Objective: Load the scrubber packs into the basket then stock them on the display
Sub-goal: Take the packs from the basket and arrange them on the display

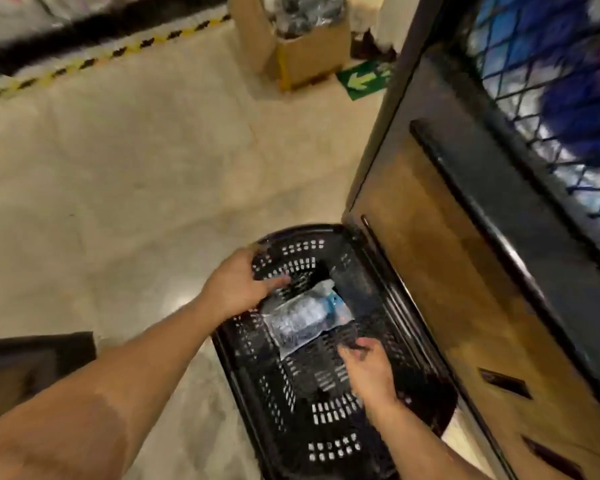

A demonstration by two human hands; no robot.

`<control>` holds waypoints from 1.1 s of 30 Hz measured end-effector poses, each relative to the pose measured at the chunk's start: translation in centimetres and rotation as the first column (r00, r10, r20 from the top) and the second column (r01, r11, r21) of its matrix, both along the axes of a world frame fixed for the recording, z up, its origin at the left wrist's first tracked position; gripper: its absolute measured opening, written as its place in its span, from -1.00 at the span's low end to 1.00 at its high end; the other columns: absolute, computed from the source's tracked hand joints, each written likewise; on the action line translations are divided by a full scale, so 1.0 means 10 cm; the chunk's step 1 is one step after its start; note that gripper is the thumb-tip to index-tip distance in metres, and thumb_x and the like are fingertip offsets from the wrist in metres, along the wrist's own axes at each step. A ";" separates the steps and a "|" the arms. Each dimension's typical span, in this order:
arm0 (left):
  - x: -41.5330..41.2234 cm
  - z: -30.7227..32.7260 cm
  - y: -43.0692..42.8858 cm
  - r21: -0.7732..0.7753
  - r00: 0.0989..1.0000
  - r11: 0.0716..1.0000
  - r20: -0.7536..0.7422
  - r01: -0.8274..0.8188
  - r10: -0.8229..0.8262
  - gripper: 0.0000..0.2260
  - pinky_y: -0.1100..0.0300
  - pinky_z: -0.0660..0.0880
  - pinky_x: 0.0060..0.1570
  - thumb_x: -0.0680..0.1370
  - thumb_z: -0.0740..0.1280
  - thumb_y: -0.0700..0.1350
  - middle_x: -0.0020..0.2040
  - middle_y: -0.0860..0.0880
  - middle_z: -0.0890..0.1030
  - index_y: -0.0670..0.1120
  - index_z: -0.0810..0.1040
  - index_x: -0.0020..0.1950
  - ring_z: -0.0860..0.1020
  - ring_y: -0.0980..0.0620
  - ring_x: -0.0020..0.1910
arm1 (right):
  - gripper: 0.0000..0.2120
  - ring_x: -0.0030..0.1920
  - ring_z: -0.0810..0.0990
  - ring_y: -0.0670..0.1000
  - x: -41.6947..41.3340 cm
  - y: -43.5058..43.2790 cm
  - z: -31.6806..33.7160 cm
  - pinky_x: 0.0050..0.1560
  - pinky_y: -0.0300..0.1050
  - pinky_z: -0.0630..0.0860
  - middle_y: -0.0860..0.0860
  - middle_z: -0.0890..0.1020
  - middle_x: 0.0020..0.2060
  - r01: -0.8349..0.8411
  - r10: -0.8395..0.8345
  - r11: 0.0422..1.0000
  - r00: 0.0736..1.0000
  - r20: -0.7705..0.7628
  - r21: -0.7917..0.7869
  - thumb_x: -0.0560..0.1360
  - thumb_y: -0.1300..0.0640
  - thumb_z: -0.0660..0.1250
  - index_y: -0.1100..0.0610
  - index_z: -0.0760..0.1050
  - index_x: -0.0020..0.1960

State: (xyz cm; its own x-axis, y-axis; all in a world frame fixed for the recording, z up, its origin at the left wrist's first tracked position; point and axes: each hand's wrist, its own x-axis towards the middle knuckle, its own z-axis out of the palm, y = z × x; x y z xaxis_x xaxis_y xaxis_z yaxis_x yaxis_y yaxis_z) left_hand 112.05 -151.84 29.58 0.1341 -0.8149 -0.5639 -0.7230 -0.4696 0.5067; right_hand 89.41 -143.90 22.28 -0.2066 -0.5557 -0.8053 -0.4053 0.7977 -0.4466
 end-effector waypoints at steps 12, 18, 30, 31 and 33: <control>-0.17 -3.14 0.44 0.567 0.760 0.722 0.239 0.396 -0.604 -0.15 -0.22 0.22 0.45 0.34 0.36 0.41 0.49 -0.11 0.35 0.08 0.24 0.53 0.32 -0.20 0.47 | -0.21 0.38 0.46 0.22 0.23 -0.29 -2.94 0.36 0.05 0.42 0.16 0.45 0.41 0.274 -0.306 0.891 0.952 0.032 0.363 0.47 -0.14 0.47 0.26 0.25 0.50; -0.06 -3.35 0.65 0.822 0.393 0.380 0.211 0.424 -0.895 -0.15 -0.38 -0.24 0.45 0.47 0.18 0.43 0.63 -0.20 -0.07 0.02 0.06 0.62 -0.15 -0.29 0.59 | -0.27 0.27 0.56 0.16 0.46 -0.40 -3.39 0.17 -0.13 0.42 0.16 0.57 0.28 0.310 -0.352 0.865 0.935 0.038 0.395 0.43 -0.17 0.50 0.30 0.43 0.38; 0.02 -3.41 0.66 0.896 0.375 0.267 0.126 0.353 -0.919 -0.04 -0.47 -0.29 0.38 0.38 0.16 0.54 0.64 -0.14 -0.12 0.07 -0.02 0.63 -0.23 -0.31 0.57 | -0.39 0.31 0.51 0.19 0.57 -0.48 -3.43 0.23 -0.04 0.42 0.17 0.54 0.32 0.392 -0.434 0.868 0.897 0.082 0.304 0.52 0.01 0.46 0.22 0.33 0.44; 0.02 -3.42 0.66 0.900 0.376 0.263 0.123 0.348 -0.918 -0.03 -0.48 -0.29 0.38 0.38 0.16 0.54 0.64 -0.14 -0.13 0.07 -0.04 0.63 -0.23 -0.31 0.57 | -0.39 0.30 0.52 0.16 0.57 -0.47 -3.38 0.23 -0.07 0.42 0.14 0.54 0.32 0.387 -0.427 0.877 0.899 0.096 0.285 0.52 0.03 0.46 0.20 0.32 0.45; 0.02 -3.39 0.65 0.906 0.379 0.251 0.111 0.341 -0.919 -0.03 -0.48 -0.28 0.38 0.38 0.15 0.55 0.64 -0.13 -0.13 0.08 -0.05 0.63 -0.23 -0.31 0.57 | -0.37 0.30 0.53 0.13 0.55 -0.43 -3.25 0.33 -0.06 0.43 0.08 0.53 0.33 0.376 -0.409 0.894 0.907 0.103 0.243 0.51 0.05 0.48 0.16 0.30 0.47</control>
State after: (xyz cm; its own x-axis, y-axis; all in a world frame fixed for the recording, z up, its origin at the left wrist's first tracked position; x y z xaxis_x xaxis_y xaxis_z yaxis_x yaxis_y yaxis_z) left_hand 112.25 -145.34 -4.29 0.2582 -0.1551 -0.9535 -0.8700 0.3918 -0.2994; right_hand 94.92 -148.17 -10.21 -0.2420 -0.2663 -0.9330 0.0178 0.9602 -0.2787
